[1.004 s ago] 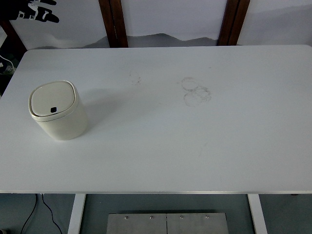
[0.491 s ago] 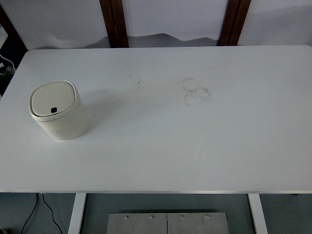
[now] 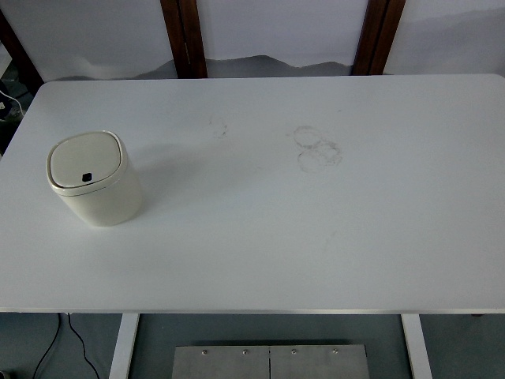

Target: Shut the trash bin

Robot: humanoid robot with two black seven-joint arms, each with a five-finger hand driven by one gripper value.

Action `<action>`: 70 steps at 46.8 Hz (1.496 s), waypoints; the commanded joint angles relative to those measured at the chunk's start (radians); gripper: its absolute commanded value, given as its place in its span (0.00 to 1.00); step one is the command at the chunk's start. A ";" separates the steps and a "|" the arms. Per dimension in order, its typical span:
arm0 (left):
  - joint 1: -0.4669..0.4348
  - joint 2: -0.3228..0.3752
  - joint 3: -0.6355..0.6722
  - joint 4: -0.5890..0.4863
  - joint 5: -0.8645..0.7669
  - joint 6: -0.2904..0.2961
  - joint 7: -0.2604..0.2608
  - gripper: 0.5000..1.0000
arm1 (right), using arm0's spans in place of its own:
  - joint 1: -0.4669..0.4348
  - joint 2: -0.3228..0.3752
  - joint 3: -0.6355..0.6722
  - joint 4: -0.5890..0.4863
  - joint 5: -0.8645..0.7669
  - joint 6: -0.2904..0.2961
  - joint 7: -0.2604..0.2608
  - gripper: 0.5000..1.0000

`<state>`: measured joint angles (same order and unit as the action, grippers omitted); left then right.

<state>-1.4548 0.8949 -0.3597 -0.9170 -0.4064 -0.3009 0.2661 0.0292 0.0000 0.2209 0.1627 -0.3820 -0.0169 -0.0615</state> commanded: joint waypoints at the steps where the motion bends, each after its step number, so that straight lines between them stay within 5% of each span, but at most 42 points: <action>1: 0.056 -0.002 -0.056 0.012 0.000 -0.001 -0.011 1.00 | 0.000 0.000 0.000 0.000 0.000 0.000 0.000 0.99; 32: 0.470 -0.073 -0.340 0.210 -0.022 -0.130 -0.211 1.00 | -0.002 0.000 0.000 0.000 0.000 0.000 0.000 0.99; 70: 0.660 -0.157 -0.394 0.326 -0.103 -0.132 -0.212 1.00 | -0.002 0.000 0.000 -0.002 0.000 0.000 0.000 0.99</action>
<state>-0.8034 0.7381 -0.7533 -0.5905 -0.5093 -0.4318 0.0536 0.0277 0.0000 0.2210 0.1610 -0.3820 -0.0169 -0.0613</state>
